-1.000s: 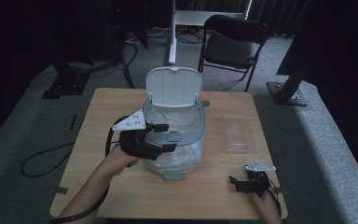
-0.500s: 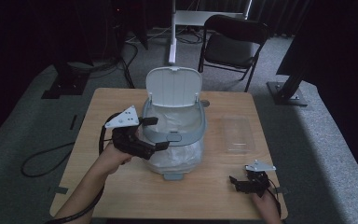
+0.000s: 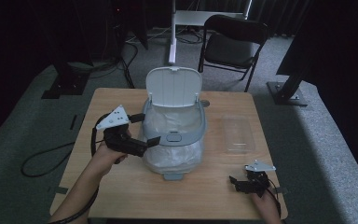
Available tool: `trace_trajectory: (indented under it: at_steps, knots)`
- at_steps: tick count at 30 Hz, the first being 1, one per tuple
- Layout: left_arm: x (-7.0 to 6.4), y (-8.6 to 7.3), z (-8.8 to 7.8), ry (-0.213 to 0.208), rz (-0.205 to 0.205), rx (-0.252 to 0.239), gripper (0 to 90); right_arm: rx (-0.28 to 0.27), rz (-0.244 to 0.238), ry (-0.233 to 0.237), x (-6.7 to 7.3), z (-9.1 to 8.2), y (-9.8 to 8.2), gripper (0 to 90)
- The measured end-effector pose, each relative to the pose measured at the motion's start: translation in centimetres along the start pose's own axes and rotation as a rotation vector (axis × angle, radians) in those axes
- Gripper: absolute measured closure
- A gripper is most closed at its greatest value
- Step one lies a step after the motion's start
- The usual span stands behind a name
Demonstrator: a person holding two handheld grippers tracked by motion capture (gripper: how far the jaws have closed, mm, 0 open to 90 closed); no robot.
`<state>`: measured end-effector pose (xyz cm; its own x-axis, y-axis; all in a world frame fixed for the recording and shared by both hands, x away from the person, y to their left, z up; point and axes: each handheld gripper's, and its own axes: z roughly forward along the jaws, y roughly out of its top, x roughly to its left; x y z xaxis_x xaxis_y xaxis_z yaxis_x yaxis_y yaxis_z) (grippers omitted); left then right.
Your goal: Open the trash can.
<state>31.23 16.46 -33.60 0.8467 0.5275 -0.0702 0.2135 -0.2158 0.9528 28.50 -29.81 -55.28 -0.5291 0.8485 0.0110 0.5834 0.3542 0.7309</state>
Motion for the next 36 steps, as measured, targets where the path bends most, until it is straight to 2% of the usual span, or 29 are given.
trace_trajectory:
  at_steps: [1, 3, 16, 18, 21, 29, 34, 36]
  knots:
    - [0.1, -0.1, -0.1, -0.002, 0.01, 0.0, 1.8, 0.0, 0.001, 0.0, 0.0, 0.0, 0.0, 13.2]
    - [0.2, -0.4, -0.4, 0.022, 0.02, -0.012, 1.8, 0.001, 0.0, -0.002, 0.0, 0.0, 0.0, 13.2]
    - [2.0, -2.4, -1.5, 0.068, -0.024, -0.002, 1.8, 0.002, -0.001, -0.004, 0.0, 0.0, 0.0, 13.2]
    - [2.2, -2.8, -1.6, 0.084, -0.018, -0.003, 1.8, 0.002, -0.001, -0.004, 0.0, 0.0, 0.0, 13.2]
    - [2.4, -3.4, -1.8, 0.087, -0.014, -0.012, 1.8, 0.002, 0.0, -0.004, 0.0, 0.0, 0.0, 13.2]
    - [3.5, -5.2, -2.2, 0.104, -0.045, 0.017, 1.8, 0.001, 0.0, -0.005, 0.0, 0.0, 0.0, 13.2]
    - [3.7, -6.4, -2.4, 0.119, -0.018, 0.021, 1.8, 0.0, 0.002, -0.006, 0.0, 0.0, 0.0, 13.2]
    - [3.7, -6.9, -2.5, 0.139, -0.006, 0.033, 1.8, 0.0, 0.003, -0.007, 0.0, 0.0, 0.0, 13.2]
